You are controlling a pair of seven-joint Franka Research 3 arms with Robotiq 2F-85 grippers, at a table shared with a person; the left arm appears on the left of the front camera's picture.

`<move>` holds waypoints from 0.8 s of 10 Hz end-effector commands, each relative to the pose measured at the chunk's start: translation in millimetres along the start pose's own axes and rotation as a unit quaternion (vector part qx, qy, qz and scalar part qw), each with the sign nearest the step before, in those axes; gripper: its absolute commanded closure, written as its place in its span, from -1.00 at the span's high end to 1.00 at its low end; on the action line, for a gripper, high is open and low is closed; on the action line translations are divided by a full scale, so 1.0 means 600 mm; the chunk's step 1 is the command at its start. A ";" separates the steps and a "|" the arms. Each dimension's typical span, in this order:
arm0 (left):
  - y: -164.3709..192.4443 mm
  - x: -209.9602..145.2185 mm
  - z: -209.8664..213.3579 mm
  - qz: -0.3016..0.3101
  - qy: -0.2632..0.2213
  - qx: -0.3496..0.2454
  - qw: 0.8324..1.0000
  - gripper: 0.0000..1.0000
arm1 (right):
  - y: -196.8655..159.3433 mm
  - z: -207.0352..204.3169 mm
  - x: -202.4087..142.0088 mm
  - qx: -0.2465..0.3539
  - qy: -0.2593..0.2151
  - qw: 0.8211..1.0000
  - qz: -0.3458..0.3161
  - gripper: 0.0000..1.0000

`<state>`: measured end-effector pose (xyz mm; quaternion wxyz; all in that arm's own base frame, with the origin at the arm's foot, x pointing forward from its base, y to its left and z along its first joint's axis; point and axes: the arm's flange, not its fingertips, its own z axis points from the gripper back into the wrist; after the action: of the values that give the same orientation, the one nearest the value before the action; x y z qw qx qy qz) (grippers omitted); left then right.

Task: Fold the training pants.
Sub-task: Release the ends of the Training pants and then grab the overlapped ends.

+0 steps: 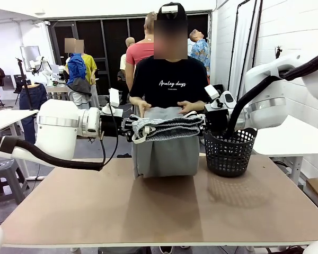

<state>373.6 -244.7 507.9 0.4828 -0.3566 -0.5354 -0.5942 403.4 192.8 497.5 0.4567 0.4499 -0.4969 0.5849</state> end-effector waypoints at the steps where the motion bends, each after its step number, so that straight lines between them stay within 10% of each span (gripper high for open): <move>1: 0.001 0.005 -0.002 -0.002 -0.001 0.000 1.000 -1.00 | 0.008 -0.001 0.001 -0.005 -0.018 1.000 0.005 -1.00; 8: 0.001 0.005 -0.002 -0.002 -0.001 0.000 1.000 -1.00 | 0.008 -0.001 0.001 -0.005 -0.018 1.000 0.005 -1.00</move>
<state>373.5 -244.8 507.9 0.4828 -0.3566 -0.5354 -0.5943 403.4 192.8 497.5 0.4566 0.4499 -0.4970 0.5849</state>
